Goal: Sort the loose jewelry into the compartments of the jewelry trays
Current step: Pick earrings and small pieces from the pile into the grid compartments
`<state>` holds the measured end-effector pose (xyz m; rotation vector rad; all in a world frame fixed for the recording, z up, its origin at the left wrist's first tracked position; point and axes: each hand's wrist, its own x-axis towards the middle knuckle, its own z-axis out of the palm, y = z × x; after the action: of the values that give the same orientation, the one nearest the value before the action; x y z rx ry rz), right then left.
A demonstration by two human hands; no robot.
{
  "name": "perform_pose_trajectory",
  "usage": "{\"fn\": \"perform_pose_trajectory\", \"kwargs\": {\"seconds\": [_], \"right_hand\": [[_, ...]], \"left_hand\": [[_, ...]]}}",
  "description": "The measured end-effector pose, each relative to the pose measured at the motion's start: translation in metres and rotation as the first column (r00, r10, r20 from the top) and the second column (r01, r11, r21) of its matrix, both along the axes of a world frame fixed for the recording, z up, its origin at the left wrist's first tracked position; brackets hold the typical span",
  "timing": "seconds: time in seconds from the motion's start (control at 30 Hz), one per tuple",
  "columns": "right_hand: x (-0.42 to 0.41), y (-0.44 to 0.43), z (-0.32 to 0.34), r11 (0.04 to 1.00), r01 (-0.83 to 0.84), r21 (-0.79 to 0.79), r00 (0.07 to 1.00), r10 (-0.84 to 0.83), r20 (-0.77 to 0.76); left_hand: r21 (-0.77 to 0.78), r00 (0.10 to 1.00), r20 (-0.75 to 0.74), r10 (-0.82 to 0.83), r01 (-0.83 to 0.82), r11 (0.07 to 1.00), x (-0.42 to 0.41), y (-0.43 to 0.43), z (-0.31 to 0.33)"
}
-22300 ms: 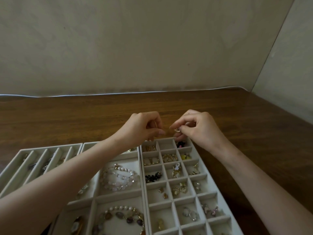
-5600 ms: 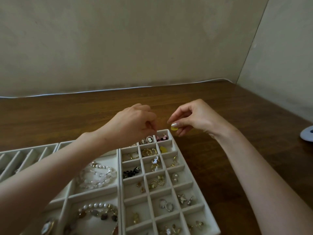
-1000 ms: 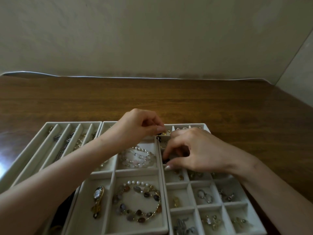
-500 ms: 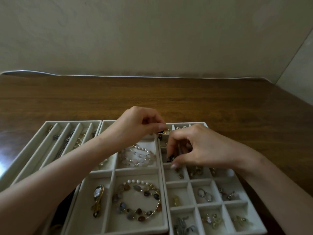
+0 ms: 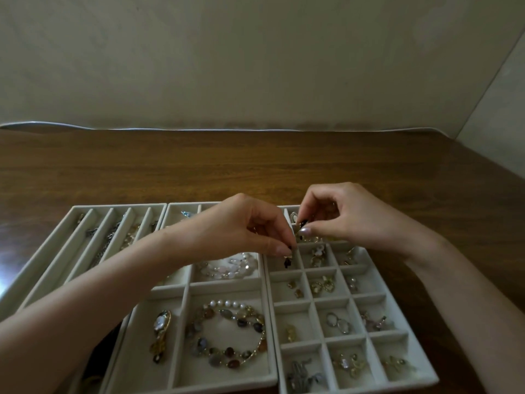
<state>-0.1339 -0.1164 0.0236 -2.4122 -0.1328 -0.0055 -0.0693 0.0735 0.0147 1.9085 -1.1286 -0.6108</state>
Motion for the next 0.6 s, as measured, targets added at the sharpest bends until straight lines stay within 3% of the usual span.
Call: {"fn": "perform_pose_trajectory", "kwargs": {"seconds": [0.3, 0.6], "right_hand": [[0.005, -0.005, -0.004, 0.998, 0.059, -0.018, 0.998, -0.058, 0.036], [0.008, -0.011, -0.007, 0.988, 0.153, -0.006, 0.986, -0.152, 0.065]], "left_hand": [[0.027, 0.969, 0.241, 0.048, -0.057, 0.998, 0.000, -0.013, -0.001], [0.053, 0.964, 0.249, 0.088, -0.105, 0.993, -0.001, -0.031, -0.006]]}}
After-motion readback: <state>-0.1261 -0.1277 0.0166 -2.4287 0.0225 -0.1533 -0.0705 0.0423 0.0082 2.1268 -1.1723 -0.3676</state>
